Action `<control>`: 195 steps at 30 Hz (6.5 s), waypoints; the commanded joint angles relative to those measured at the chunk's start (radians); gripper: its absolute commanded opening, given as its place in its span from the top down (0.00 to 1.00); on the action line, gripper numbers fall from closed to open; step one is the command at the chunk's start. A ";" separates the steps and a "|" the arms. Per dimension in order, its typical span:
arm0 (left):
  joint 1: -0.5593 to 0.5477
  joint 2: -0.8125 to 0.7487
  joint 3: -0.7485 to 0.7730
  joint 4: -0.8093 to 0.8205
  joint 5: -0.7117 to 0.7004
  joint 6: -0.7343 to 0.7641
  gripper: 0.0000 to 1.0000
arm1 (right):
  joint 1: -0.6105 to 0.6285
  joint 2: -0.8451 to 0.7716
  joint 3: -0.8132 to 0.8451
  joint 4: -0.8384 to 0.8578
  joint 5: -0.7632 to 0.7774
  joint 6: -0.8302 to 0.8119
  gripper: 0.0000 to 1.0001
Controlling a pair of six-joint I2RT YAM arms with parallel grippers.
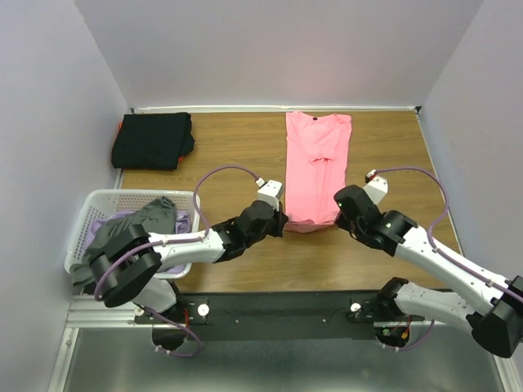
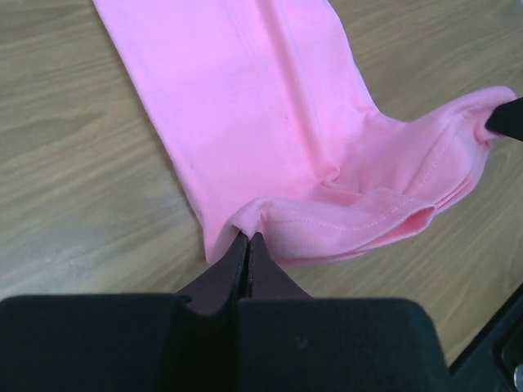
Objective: Fold and stack the t-shirts
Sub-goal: Fold the tshirt
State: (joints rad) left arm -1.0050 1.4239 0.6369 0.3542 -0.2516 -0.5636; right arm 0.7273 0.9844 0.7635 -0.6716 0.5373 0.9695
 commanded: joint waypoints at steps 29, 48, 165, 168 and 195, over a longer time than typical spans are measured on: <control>0.385 0.611 0.662 0.066 0.336 0.203 1.00 | -0.413 0.752 0.362 0.578 -0.046 -0.403 0.99; 0.468 0.730 0.905 -0.100 0.348 0.237 0.20 | -0.465 0.881 0.527 0.576 -0.128 -0.437 0.27; 0.141 -0.161 0.047 0.031 0.259 0.125 1.00 | -0.471 -0.194 -0.047 0.179 -0.396 -0.407 0.99; 0.140 -0.148 0.046 0.040 0.259 0.122 1.00 | -0.471 -0.178 -0.029 0.181 -0.381 -0.405 0.99; 0.259 0.023 0.150 0.135 0.285 0.123 1.00 | -0.471 0.206 0.190 0.428 -0.290 -0.463 0.99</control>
State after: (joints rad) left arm -0.7795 1.4292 0.7544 0.4644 0.0120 -0.4526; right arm 0.2600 1.1481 0.8982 -0.2962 0.1936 0.5407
